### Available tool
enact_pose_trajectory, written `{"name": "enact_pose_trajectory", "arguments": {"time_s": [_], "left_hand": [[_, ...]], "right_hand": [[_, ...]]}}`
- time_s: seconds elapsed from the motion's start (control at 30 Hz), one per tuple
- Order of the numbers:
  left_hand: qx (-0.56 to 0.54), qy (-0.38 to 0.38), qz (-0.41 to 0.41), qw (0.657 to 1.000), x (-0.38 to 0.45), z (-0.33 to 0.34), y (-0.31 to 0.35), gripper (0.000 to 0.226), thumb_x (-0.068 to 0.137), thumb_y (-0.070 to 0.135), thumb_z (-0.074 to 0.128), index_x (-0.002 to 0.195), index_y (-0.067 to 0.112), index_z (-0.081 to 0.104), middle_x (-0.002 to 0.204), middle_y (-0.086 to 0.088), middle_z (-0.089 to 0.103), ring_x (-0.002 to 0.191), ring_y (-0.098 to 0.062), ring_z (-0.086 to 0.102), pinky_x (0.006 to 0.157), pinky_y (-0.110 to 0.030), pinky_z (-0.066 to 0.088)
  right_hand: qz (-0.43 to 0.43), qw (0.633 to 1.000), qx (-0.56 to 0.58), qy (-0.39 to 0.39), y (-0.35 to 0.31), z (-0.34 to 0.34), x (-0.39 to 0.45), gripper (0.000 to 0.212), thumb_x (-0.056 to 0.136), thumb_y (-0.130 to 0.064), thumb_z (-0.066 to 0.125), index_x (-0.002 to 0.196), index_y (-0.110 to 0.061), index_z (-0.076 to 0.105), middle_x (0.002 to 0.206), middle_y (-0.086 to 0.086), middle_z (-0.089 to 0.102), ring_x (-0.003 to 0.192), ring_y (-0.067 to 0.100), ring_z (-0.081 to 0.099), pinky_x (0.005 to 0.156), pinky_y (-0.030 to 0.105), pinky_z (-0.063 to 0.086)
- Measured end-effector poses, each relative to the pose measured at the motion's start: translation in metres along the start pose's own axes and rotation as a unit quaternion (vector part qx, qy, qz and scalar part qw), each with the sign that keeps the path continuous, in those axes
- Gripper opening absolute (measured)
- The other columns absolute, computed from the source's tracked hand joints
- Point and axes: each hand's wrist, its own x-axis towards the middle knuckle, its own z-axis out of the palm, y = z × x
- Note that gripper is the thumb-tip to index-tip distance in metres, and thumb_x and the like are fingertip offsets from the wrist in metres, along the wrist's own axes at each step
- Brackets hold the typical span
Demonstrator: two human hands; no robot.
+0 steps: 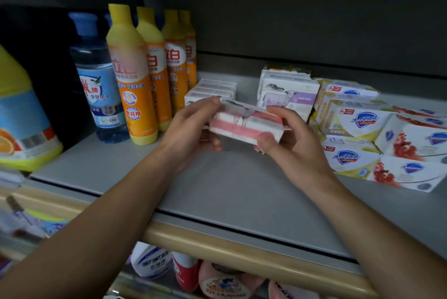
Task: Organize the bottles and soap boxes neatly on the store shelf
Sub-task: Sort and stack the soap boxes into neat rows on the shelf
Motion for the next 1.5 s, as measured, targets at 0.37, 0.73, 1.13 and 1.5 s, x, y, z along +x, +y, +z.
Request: {"name": "enact_pose_trajectory", "arguments": {"time_s": [0.37, 0.73, 1.13, 1.5], "left_hand": [[0.276, 0.045, 0.009, 0.96, -0.005, 0.004, -0.006, 0.067, 0.081, 0.078, 0.042, 0.073, 0.02, 0.073, 0.06, 0.008, 0.069, 0.044, -0.003, 0.056, 0.041, -0.017, 0.04], [0.066, -0.025, -0.022, 0.997, -0.001, 0.002, -0.005, 0.033, 0.091, 0.046, 0.059, 0.112, 0.02, 0.06, 0.083, -0.008, 0.074, 0.061, -0.026, 0.068, 0.056, -0.035, 0.058], [-0.113, -0.068, 0.048, 0.99, -0.004, 0.003, 0.0, 0.045, 0.083, 0.028, 0.06, 0.128, 0.022, 0.061, 0.122, -0.006, 0.068, 0.108, -0.03, 0.068, 0.078, -0.042, 0.06], [-0.253, -0.06, 0.007, 0.966, 0.0, -0.004, -0.002, 0.026, 0.083, 0.018, 0.063, 0.104, 0.014, 0.077, 0.118, -0.016, 0.069, 0.111, -0.029, 0.066, 0.085, -0.042, 0.058]], "right_hand": [[0.224, 0.967, 0.12, -0.036, -0.012, -0.004, 0.0, 0.028, 0.075, -0.059, 0.053, 0.07, -0.04, 0.072, 0.069, 0.006, 0.071, 0.042, 0.019, 0.058, 0.04, 0.024, 0.044], [-0.032, 0.997, -0.025, -0.07, -0.005, -0.008, -0.002, 0.06, 0.077, -0.007, 0.078, 0.126, -0.035, 0.06, 0.128, -0.008, 0.052, 0.115, 0.011, 0.06, 0.099, 0.038, 0.051], [-0.043, 0.999, -0.005, 0.018, -0.008, -0.007, -0.001, 0.043, 0.088, -0.01, 0.069, 0.128, -0.018, 0.057, 0.117, -0.011, 0.068, 0.104, 0.001, 0.065, 0.091, 0.034, 0.056], [-0.343, 0.916, -0.194, 0.072, -0.017, -0.003, -0.004, 0.044, 0.075, -0.007, 0.08, 0.118, -0.011, 0.07, 0.116, -0.008, 0.059, 0.106, 0.02, 0.062, 0.093, 0.03, 0.049]]}}
